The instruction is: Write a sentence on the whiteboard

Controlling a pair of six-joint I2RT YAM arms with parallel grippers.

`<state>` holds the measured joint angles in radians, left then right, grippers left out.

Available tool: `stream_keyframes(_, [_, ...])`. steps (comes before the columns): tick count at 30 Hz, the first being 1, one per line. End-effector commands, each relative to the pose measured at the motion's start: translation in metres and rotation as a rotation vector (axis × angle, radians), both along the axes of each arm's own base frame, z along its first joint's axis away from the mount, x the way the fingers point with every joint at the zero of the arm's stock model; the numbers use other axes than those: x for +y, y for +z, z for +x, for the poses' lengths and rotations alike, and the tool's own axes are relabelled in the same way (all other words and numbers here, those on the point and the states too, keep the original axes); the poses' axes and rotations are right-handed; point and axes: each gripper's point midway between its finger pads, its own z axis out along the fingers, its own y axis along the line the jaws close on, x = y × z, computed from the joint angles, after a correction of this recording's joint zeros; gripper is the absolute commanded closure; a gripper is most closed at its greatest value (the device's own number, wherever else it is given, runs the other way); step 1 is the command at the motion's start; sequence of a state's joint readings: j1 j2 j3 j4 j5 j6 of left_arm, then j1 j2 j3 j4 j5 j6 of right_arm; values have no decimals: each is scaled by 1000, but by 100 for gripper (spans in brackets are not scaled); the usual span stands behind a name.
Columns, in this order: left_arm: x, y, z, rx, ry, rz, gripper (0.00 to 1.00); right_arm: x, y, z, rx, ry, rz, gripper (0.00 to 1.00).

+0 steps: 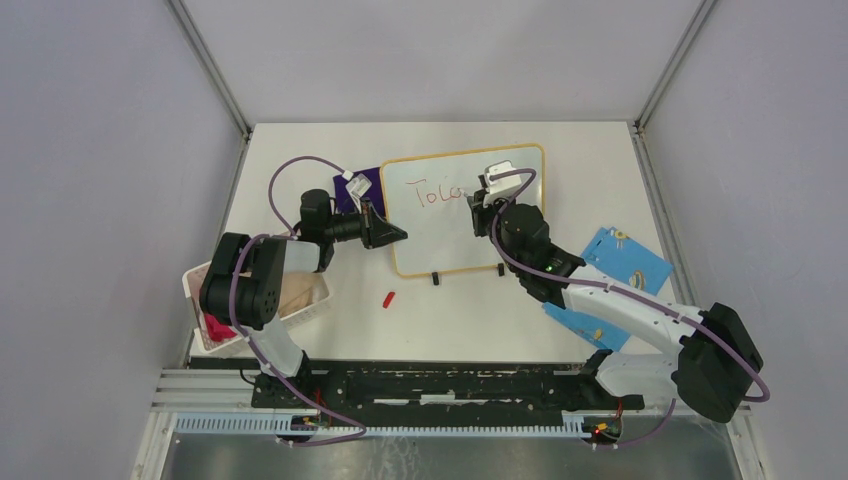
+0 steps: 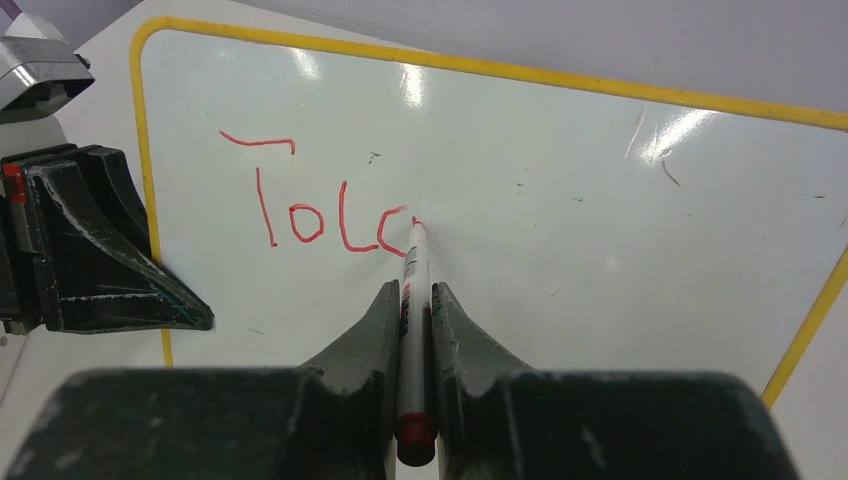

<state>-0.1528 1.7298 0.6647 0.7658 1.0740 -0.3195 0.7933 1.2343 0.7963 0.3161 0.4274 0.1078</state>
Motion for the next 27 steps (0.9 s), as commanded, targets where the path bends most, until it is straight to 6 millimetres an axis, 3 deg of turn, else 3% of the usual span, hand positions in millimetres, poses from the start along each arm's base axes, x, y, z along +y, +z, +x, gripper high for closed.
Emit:
stream_keyframes(1, [6, -3, 13, -70, 53, 57, 98, -6, 5, 2, -17, -25, 17, 100])
stream_keyframes(13, [6, -2, 13, -75, 53, 58, 98, -13, -10, -5, 8, -28, 9, 100])
stream_keyframes(23, [6, -3, 14, -70, 54, 60, 98, -14, 31, -7, -64, -19, 74, 100])
stream_keyframes(27, [6, -4, 14, -67, 54, 60, 98, -13, 38, -4, -76, -23, 72, 100])
